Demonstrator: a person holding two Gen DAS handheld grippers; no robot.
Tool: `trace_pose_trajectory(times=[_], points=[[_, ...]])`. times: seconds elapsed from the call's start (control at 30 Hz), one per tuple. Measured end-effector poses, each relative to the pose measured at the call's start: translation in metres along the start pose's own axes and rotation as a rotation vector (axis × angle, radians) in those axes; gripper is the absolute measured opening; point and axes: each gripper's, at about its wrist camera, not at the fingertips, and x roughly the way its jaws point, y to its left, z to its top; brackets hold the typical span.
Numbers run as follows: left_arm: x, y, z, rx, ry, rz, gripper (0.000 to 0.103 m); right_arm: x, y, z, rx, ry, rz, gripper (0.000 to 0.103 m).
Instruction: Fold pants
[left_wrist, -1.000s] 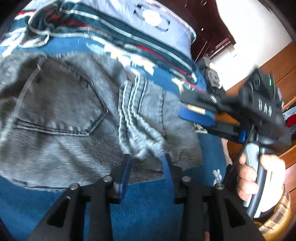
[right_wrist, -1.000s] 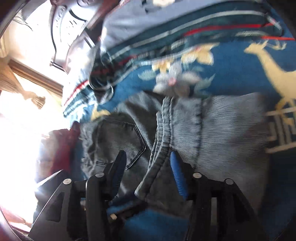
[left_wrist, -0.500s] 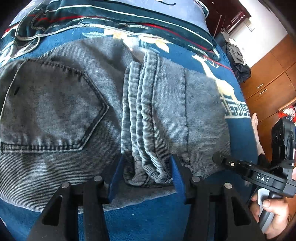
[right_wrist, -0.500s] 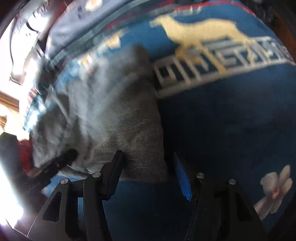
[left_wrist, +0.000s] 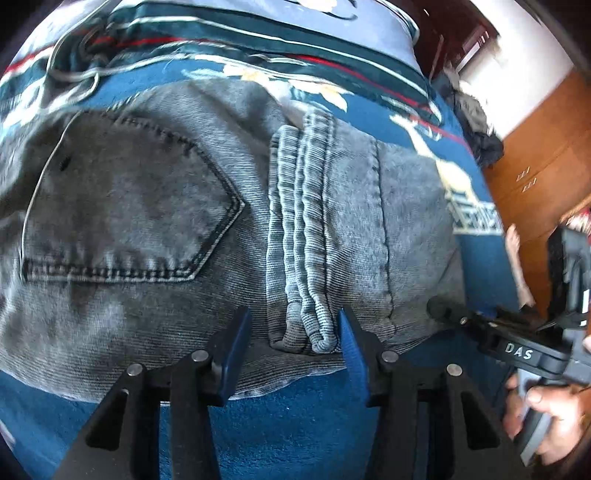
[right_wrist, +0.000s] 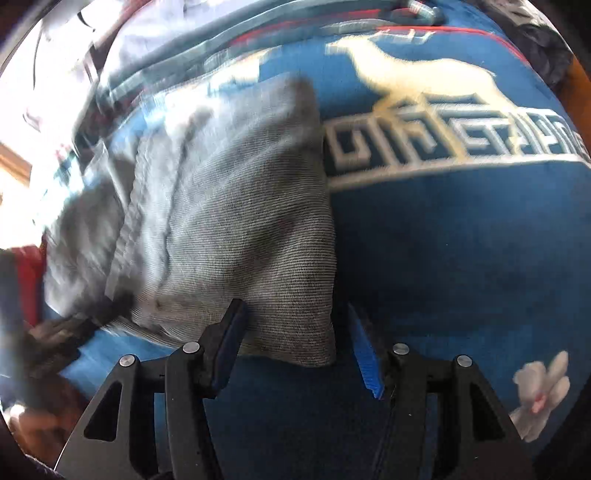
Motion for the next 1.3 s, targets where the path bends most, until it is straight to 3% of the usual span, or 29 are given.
trace_pose_trajectory(times=[0.13, 0.27, 0.37, 0.5, 0.6, 0.83, 1.07, 1.3], points=[[-0.015, 0.001, 0.002, -0.007, -0.012, -0.028, 0.051, -0.016, 0.008, 0.007, -0.016, -0.015, -0.032, 0.055], [-0.052, 0.017, 0.008, -0.013, -0.054, -0.039, 0.053, -0.049, 0.022, 0.013, -0.053, -0.135, -0.009, 0.055], [-0.075, 0.037, 0.018, -0.006, -0.065, -0.013, 0.066, -0.059, 0.041, 0.015, -0.104, -0.17, 0.025, 0.055], [-0.107, 0.075, 0.031, -0.016, -0.122, 0.079, 0.086, -0.059, 0.079, 0.02, -0.19, -0.163, 0.101, 0.055], [-0.121, 0.112, 0.038, -0.078, -0.143, 0.15, 0.092, -0.055, 0.109, 0.015, -0.26, -0.154, 0.135, 0.057], [-0.133, 0.182, 0.042, -0.218, -0.123, 0.186, 0.092, -0.042, 0.17, 0.0, -0.401, -0.123, 0.177, 0.066], [-0.116, 0.215, 0.037, -0.257, -0.072, 0.222, 0.092, -0.03, 0.242, -0.019, -0.603, -0.112, 0.222, 0.069], [-0.093, 0.245, 0.027, -0.336, -0.032, 0.196, 0.088, -0.012, 0.302, -0.042, -0.822, -0.064, 0.284, 0.069]])
